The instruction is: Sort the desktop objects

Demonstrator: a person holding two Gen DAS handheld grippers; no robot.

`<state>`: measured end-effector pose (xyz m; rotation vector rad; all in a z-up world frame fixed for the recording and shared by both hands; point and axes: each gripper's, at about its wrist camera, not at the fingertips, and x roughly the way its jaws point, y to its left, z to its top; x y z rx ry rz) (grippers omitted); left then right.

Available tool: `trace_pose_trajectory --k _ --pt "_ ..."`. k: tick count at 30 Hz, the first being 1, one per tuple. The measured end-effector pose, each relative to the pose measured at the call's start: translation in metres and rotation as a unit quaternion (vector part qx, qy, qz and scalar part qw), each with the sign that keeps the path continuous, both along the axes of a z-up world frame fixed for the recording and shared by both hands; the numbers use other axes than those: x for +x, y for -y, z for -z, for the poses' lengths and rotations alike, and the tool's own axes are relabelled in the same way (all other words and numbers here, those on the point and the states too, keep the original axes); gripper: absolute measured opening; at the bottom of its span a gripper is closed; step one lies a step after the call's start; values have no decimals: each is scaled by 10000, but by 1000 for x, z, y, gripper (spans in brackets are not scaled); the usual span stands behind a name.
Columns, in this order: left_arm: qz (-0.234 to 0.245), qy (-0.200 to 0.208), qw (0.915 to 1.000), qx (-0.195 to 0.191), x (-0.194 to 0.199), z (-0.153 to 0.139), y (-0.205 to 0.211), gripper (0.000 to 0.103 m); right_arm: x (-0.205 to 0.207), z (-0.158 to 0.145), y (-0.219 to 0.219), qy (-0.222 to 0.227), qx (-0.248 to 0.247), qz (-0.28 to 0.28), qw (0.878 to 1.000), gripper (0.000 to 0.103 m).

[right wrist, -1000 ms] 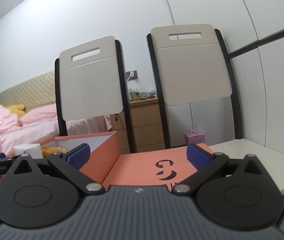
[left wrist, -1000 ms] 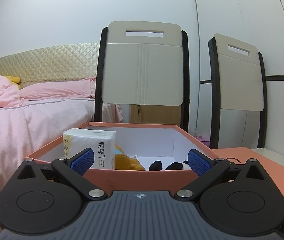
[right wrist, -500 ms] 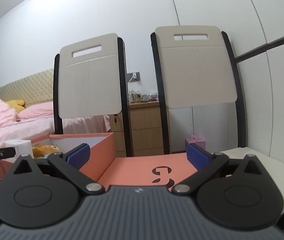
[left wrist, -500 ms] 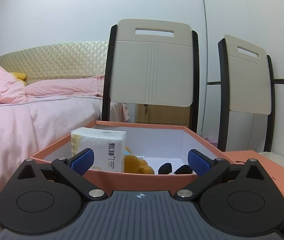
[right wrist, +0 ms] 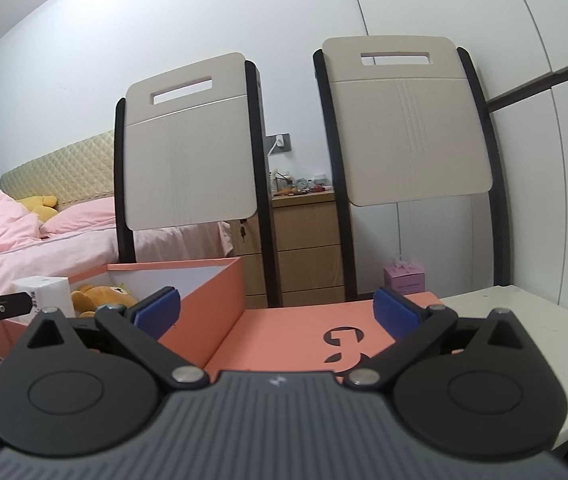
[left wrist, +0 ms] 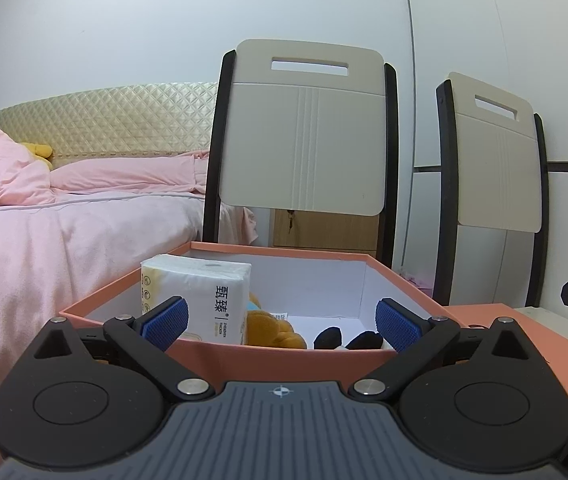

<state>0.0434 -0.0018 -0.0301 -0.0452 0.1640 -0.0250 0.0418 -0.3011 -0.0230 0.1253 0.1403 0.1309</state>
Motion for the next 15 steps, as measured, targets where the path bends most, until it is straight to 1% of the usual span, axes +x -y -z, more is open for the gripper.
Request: trace_pose_trajectory --k 7,12,15 --pt "88 1 9998 162 -3 3 11 101 -8 -1 10 13 126 92 9999 103" --pt "58 -57 9999 134 -2 7 14 101 -10 -1 20 0 265 207 9994 103" --pt "44 -64 9999 115 -4 9 17 101 -10 0 24 -74 270 159 9995 103"
